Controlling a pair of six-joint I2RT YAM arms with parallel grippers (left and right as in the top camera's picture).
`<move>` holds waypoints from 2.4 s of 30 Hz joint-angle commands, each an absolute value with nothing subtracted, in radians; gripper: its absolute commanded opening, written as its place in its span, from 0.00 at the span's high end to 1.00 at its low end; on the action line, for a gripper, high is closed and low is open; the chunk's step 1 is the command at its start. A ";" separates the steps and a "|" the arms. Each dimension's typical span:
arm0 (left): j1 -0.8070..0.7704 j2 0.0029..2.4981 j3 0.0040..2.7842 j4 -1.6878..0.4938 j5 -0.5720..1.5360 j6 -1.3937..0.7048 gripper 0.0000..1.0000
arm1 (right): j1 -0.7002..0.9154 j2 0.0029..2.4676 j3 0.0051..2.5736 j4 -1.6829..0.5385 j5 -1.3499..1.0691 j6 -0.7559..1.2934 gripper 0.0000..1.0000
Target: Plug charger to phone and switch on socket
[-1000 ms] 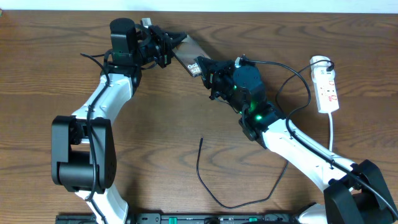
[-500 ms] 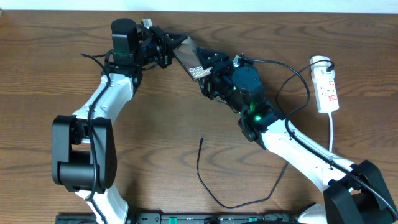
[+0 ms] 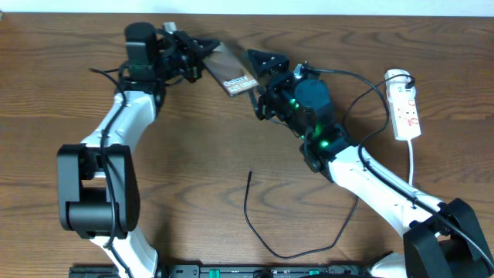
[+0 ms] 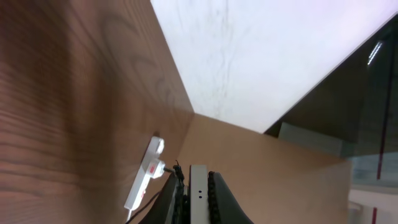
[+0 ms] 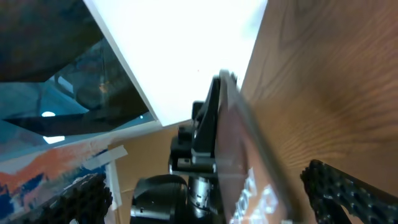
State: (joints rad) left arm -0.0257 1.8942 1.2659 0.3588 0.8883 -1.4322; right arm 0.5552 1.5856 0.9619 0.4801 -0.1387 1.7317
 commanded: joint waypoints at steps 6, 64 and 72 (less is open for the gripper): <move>0.133 1.879 1.284 0.395 1.147 -1.400 0.93 | 0.444 1.574 0.973 0.482 -0.397 1.332 0.01; 0.350 1.879 1.284 0.592 1.571 -1.269 0.93 | 0.907 1.794 1.097 -0.639 -0.160 1.033 0.07; 0.350 1.879 1.283 0.592 1.571 -1.253 0.93 | 0.907 1.803 1.097 -0.620 -0.126 1.063 0.20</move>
State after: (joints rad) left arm 0.3489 1.8946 1.2659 0.5850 1.5436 -1.2659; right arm 0.9028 1.7996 1.0855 -0.6212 -0.1658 1.0298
